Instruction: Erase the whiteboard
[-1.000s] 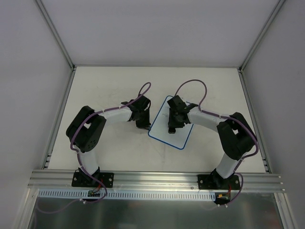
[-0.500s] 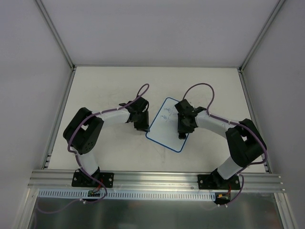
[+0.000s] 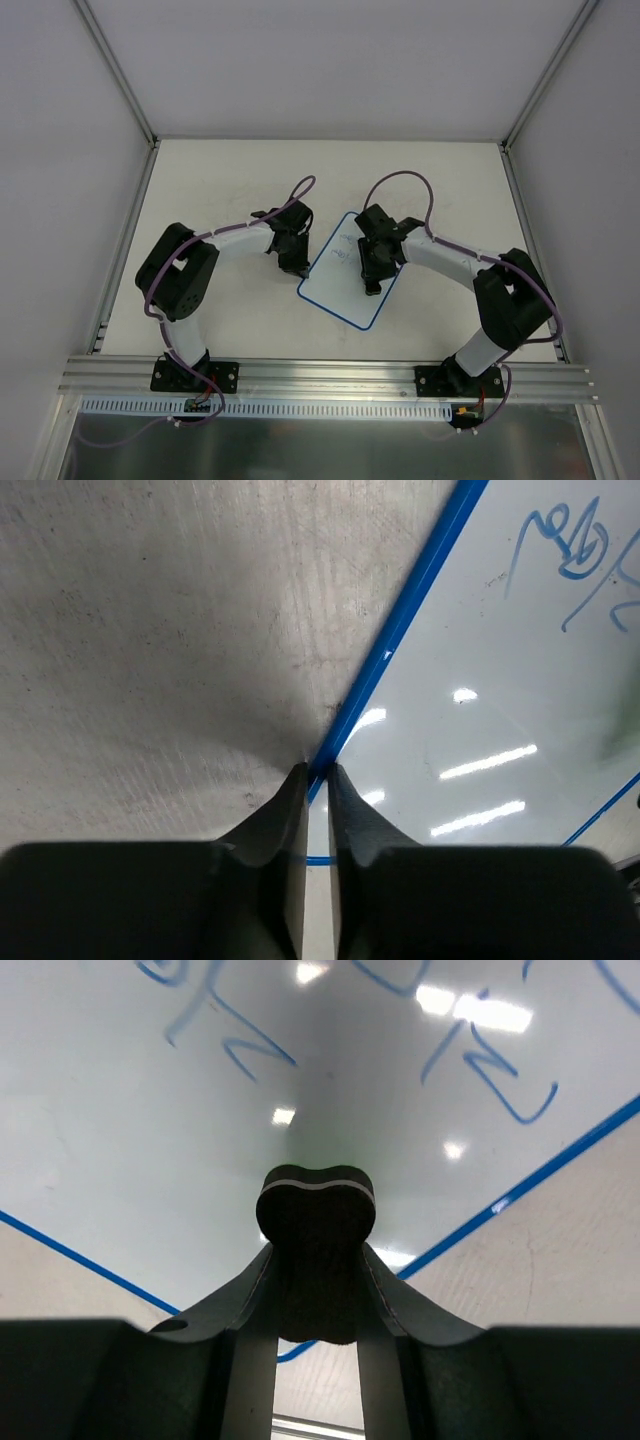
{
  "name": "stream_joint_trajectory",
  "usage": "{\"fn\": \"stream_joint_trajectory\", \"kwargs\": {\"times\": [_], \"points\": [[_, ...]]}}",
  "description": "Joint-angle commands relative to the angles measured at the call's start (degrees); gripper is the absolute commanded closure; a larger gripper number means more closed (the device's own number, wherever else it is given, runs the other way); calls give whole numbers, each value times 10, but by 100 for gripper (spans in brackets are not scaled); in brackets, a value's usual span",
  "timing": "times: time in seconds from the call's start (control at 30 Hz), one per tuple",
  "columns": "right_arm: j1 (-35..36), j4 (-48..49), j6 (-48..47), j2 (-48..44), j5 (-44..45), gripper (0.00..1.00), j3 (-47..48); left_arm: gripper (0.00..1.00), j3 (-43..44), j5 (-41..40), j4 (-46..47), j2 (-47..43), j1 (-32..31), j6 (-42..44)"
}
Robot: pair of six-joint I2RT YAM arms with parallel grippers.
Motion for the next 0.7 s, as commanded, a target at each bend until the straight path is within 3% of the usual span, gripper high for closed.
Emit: {"fn": "stream_joint_trajectory", "kwargs": {"times": [0.0, 0.03, 0.37, 0.67], "points": [[10, -11, -25, 24, 16, 100, 82, 96, -32, -58, -43, 56, 2, 25], [13, -12, -27, 36, 17, 100, 98, 100, -38, -60, -42, 57, 2, 25], [48, -9, -21, 193, 39, 100, 238, 100, -63, -65, -43, 50, 2, 21], [36, -18, -25, 260, 89, 100, 266, 100, -72, -65, -42, 48, 2, 20]]}}
